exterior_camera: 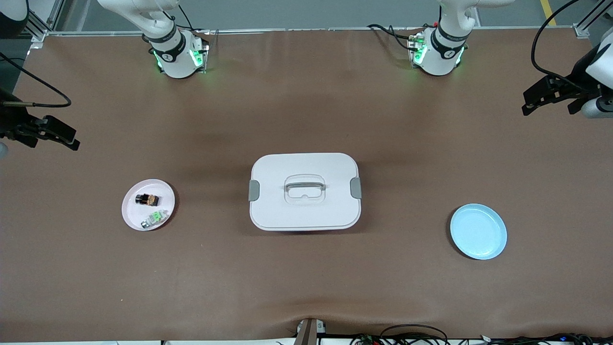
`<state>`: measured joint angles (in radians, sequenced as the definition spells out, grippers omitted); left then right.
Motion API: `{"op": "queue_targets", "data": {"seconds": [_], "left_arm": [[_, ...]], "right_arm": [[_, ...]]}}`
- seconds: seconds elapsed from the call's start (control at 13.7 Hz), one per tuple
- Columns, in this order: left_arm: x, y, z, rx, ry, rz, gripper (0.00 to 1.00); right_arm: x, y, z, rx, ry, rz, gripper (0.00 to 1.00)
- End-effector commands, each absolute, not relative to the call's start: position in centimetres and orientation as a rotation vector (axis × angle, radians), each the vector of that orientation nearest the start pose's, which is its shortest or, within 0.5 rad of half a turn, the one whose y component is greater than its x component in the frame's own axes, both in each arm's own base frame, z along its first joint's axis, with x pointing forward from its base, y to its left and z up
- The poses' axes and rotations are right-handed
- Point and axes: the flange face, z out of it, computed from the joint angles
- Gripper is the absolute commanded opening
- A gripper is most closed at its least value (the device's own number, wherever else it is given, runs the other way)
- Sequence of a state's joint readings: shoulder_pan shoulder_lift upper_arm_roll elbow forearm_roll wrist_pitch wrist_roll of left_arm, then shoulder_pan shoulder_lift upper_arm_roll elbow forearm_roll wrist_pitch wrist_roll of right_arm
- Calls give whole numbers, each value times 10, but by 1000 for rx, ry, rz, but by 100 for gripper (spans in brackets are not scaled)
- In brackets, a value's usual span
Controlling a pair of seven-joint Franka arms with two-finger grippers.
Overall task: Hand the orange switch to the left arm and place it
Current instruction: 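Move the right gripper down toward the orange switch on the pink plate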
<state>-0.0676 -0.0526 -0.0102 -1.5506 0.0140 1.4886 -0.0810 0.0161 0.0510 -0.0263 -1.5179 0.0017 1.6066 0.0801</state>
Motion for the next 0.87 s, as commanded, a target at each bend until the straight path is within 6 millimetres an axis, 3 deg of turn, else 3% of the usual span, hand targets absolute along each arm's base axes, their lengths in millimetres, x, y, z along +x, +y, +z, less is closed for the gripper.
{"op": "queue_targets", "data": {"seconds": [0.0, 0.8], "left_arm": [[525, -41, 660, -3110, -4, 18, 100], [533, -41, 660, -3124, -7, 12, 100]], "right_arm": [[565, -9, 628, -3118, 156, -71, 100], [564, -9, 627, -3118, 154, -69, 100]]}}
